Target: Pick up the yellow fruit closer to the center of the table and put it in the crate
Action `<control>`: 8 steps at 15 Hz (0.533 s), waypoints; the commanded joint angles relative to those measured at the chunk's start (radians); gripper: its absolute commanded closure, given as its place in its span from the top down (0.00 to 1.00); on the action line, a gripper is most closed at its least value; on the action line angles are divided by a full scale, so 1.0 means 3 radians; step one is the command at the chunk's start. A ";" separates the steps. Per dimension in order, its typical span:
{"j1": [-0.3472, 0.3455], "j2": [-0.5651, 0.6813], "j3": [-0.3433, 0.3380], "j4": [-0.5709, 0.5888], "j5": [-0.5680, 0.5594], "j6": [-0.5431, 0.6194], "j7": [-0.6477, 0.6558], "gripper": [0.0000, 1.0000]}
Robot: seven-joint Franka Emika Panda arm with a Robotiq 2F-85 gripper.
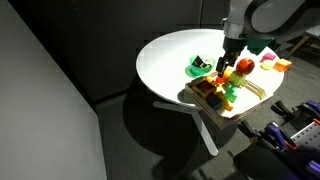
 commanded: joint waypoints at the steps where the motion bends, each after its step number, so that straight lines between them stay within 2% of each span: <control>1: 0.0005 -0.0226 -0.0003 0.0008 0.0091 -0.0223 -0.0071 1.00; 8: -0.0017 -0.0565 -0.0040 0.0027 0.0095 -0.0638 -0.0080 1.00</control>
